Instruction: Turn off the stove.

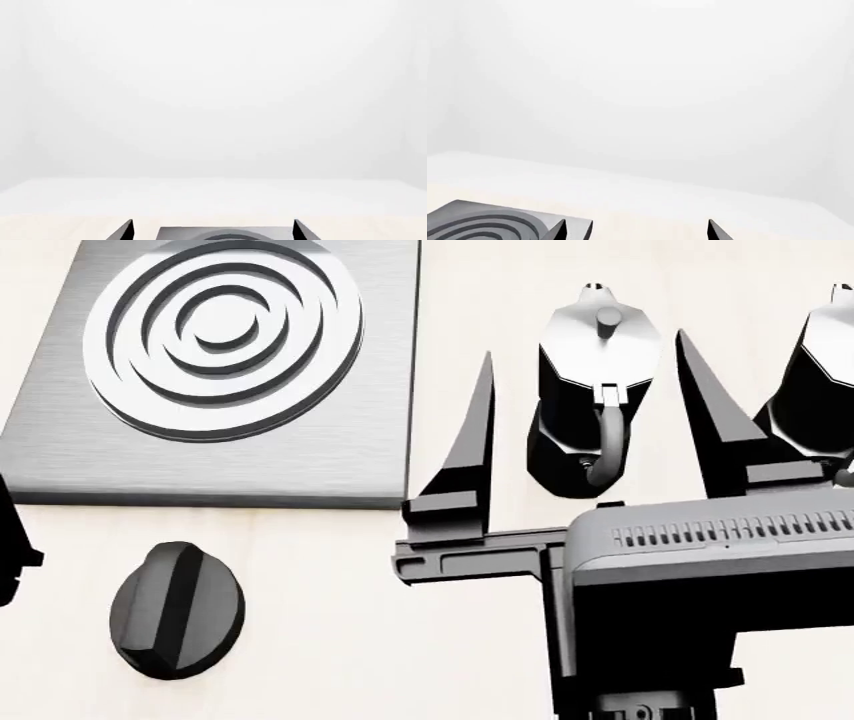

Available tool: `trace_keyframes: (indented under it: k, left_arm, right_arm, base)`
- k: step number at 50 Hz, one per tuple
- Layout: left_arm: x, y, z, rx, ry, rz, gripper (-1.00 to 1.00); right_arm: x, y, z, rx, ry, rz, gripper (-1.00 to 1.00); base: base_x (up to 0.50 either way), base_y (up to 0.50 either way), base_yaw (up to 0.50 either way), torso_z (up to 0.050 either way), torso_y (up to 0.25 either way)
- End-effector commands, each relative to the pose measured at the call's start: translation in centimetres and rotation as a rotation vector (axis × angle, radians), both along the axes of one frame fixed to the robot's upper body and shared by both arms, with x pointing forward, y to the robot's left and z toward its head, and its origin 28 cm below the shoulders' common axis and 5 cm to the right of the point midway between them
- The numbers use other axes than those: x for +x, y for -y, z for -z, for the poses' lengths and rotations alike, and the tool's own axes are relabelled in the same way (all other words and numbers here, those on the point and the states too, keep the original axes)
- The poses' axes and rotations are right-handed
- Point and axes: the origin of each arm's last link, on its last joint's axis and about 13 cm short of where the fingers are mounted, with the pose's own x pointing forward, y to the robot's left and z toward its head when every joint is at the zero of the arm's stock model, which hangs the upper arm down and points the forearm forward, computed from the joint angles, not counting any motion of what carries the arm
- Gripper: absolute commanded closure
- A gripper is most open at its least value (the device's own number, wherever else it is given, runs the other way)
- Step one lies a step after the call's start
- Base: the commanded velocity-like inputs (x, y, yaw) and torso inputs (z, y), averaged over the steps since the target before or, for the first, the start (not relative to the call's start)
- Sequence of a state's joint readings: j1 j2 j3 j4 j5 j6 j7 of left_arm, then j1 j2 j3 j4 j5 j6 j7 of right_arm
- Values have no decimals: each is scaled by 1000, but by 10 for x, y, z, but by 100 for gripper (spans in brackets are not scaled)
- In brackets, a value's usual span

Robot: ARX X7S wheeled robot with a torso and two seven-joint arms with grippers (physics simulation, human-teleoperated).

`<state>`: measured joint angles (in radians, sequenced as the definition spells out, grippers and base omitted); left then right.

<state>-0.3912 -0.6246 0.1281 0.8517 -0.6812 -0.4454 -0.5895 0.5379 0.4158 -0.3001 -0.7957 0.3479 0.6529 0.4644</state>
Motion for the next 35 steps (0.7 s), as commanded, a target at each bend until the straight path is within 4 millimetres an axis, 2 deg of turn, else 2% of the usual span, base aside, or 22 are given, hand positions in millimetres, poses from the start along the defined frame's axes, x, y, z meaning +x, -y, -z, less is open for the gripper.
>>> trace_keyframes:
  k: [1,18,35]
  left_arm:
    - [-3,1,-7,-11,18,16,-100]
    - [-9,3,-19,-33,48,38,-100]
    - [-12,4,-27,-52,68,51,-100]
  right_arm:
    - [-1,0,-6,8,20,-1,-100]
    - [-4,-2,-19,8,58,-6,-100]
    - [-4,-3,-23,14,79,-13,-100]
  base:
    - [0,0,0,0,0]
    - [0,0,0,0,0]
    - [0,0,0,0,0]
